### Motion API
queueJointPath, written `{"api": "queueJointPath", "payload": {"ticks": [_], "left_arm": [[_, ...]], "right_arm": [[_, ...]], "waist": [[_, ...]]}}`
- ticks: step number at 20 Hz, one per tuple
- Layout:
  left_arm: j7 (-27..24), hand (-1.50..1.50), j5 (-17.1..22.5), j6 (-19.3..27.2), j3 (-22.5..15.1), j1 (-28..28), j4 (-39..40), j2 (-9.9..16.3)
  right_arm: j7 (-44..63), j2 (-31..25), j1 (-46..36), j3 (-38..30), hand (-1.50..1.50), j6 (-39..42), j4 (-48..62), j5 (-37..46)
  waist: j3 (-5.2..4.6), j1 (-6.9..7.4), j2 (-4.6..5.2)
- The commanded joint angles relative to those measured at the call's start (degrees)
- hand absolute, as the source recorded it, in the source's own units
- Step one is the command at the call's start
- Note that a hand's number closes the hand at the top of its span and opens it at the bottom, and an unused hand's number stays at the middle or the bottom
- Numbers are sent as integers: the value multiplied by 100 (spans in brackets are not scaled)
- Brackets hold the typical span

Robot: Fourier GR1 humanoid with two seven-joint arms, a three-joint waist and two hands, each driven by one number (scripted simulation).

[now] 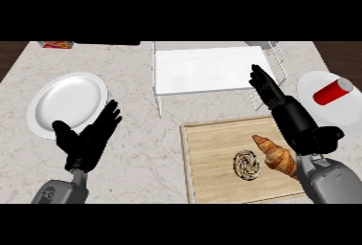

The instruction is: Pick the cupcake from the tray and place it in the tiered shelf

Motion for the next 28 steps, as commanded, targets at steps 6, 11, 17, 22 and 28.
{"api": "queueJointPath", "payload": {"ticks": [6, 11, 17, 22, 28], "left_arm": [[517, 0, -243, 533, 580, 261, 316, 638], [502, 0, -145, 158, 454, 368, 465, 578], [493, 0, -241, 261, 552, 297, 598, 435], [630, 0, -238, 224, 609, 344, 589, 418], [797, 0, -263, 257, 710, 184, 422, 453]], "right_arm": [[-1687, -1528, 33, -1837, 150, 1597, 660, -954], [-1847, -1758, 78, -1676, -150, 1679, 2988, -79], [-3352, -2210, -125, -1508, -150, 3229, 3515, 174], [-2942, -2829, 211, -1428, -150, 4212, 2657, 52], [-1725, -3142, 273, -1275, -150, 4277, 1236, 53]], "waist": [[319, 2, 162], [303, 145, 191], [294, 54, 148], [286, -30, 115], [281, -57, 94]]}}
